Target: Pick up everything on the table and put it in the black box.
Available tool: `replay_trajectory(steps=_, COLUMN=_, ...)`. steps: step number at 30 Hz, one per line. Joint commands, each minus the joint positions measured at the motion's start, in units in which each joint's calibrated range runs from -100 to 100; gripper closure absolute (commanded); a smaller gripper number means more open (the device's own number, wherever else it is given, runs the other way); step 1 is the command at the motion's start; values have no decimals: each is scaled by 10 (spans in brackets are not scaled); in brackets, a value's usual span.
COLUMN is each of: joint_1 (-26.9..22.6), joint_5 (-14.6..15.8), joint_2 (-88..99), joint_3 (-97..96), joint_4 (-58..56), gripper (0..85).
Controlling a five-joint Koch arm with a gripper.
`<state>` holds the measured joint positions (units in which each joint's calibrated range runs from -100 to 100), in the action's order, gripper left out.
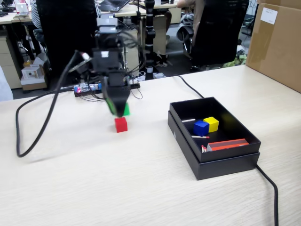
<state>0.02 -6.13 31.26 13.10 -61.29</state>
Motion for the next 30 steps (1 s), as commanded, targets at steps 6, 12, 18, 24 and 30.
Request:
replay_trajectory(steps=6, joint_1=-131, joint_5=75, joint_2=-170, joint_3=180, joint_4=-19, gripper=762)
replay_trajectory(steps=12, joint_1=-157, joint_5=99, joint_2=-342, joint_3=250, joint_4=-19, gripper=762)
replay_trajectory(steps=18, joint_1=-160, joint_5=102, joint_2=-441, joint_3=300, joint_4=-19, gripper=755)
replay_trajectory(steps=24, joint_1=-159, joint_5=103, joint_2=-467, joint_3=316, joint_4=-36, gripper=509)
replay_trajectory(steps=30, joint_1=-144, joint_5=103, joint_2=-366, joint_3=305, joint_4=-67, gripper=448)
